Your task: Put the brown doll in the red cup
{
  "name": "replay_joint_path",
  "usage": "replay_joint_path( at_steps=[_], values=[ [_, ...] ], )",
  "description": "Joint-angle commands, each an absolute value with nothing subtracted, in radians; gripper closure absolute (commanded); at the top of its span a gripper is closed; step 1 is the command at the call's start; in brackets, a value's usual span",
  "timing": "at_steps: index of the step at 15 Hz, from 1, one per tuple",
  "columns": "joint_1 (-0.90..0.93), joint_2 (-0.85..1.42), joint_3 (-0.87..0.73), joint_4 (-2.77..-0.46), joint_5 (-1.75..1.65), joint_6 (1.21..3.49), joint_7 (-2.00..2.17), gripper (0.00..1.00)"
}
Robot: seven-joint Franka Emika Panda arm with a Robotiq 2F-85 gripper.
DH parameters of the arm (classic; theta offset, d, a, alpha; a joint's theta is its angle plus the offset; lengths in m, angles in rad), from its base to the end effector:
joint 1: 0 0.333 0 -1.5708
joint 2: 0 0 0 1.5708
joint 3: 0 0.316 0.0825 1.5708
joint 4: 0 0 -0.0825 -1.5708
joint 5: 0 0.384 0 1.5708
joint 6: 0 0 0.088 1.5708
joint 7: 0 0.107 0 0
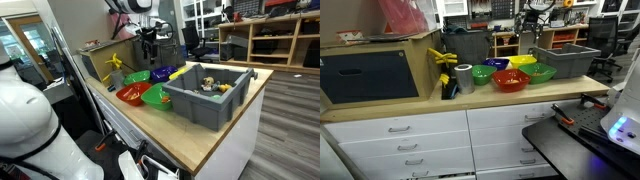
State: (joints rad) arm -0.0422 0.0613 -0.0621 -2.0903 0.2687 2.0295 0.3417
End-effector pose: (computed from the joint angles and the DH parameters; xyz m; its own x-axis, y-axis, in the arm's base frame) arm 0.5421 -0.0413 0.3864 0.8282 -0.5236 -0.1999 -0.5548 -0.8163 -0.1606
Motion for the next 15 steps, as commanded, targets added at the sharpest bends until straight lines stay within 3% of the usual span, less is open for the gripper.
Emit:
replay_joint_path(
  at_steps=[1, 10, 15],
  values=[
    [-0.060, 0.061, -0.083, -2.055, 0.175, 1.985, 0.399, 0.00],
    [-0.069, -0.045, -0.089, -2.062, 0.023, 1.769, 0.503, 0.00],
    [-0.114, -0.192, -0.109, -1.979, -0.003, 1.459, 0.454, 0.00]
  ],
)
